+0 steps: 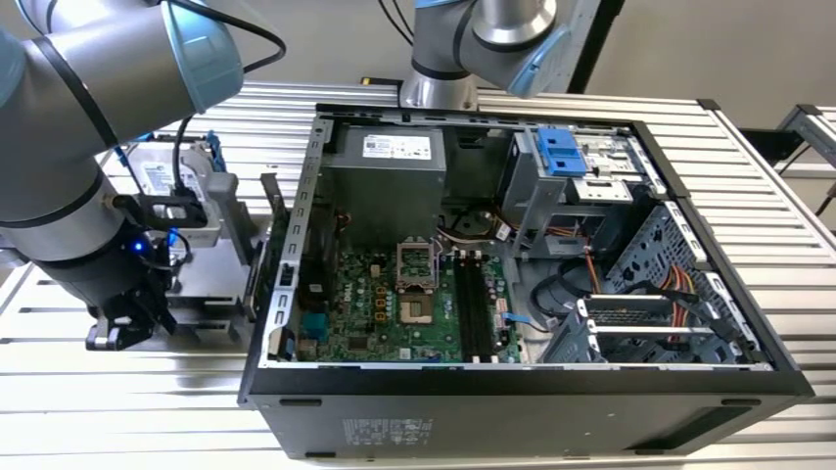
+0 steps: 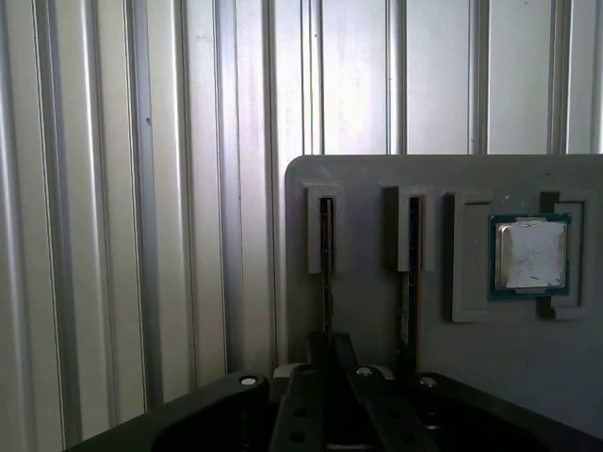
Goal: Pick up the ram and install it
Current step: 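Pick up the ram and move it above insertion slot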
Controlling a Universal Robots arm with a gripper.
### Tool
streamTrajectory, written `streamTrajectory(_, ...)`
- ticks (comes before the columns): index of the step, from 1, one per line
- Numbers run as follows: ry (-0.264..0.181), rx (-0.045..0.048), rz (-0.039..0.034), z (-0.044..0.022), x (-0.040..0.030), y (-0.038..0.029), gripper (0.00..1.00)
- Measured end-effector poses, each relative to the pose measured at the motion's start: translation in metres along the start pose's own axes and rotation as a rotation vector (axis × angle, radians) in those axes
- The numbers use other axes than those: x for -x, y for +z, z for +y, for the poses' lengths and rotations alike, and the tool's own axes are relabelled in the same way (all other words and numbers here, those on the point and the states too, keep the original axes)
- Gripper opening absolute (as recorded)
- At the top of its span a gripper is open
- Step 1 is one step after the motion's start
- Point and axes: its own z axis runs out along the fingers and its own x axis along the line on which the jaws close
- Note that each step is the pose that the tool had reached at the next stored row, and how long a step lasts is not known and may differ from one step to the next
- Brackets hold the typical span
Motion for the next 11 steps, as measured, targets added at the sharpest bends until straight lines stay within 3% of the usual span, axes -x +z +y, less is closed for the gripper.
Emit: streamTrajectory(11,0.0,0.0,0.0,0.0,0.0,0.0003,0.0)
